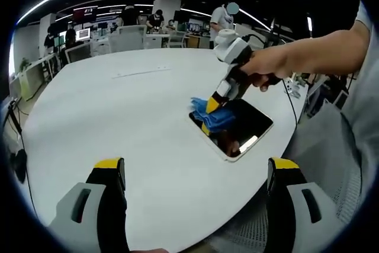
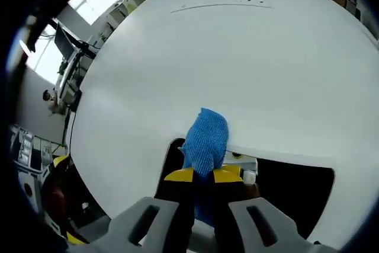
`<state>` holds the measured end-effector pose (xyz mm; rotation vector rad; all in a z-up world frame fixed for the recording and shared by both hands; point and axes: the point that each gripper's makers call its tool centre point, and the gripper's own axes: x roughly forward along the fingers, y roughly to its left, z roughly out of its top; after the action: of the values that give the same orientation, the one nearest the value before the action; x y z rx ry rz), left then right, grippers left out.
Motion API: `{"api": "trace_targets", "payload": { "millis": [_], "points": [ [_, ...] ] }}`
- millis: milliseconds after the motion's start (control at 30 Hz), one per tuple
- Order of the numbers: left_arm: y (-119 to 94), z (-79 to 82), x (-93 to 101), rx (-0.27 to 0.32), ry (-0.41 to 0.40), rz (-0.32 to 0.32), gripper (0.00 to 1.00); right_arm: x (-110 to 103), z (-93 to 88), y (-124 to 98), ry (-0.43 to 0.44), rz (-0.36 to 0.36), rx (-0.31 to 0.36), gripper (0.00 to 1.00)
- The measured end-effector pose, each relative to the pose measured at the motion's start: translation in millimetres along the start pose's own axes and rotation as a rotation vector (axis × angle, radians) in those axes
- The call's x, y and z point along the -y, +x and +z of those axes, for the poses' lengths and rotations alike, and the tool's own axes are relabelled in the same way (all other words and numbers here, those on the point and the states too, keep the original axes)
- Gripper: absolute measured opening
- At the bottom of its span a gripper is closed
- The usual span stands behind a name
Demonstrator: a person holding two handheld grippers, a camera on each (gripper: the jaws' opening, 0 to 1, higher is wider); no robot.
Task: Wipe the mirror surface with the cleaning cloth until all visible marks leave the cleaned area.
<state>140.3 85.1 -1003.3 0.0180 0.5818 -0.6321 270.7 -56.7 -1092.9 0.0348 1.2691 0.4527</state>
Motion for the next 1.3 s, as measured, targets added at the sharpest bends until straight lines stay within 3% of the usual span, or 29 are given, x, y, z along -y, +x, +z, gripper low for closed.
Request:
{"api": "trace_targets", "payload": {
  "millis": [600, 1067, 1300],
  "points": [
    [-0.9, -1.2, 2.0, -0.01, 0.002, -0.006, 0.99, -23.9, 5.6, 1.2, -0.045, 0.019, 0.016, 0.04],
    [-0.8, -1.2, 3.0, -0.006, -0.001, 0.001, 0.99, -23.1, 5.5, 1.4, -0.055, 0.014, 0.027, 0.04],
    [-0.2, 5.2, 2.5, 0.008, 0.008, 0.011, 0.99, -23.9, -3.9, -2.7, -0.058, 0.022, 0.018, 0.04]
  ]
}}
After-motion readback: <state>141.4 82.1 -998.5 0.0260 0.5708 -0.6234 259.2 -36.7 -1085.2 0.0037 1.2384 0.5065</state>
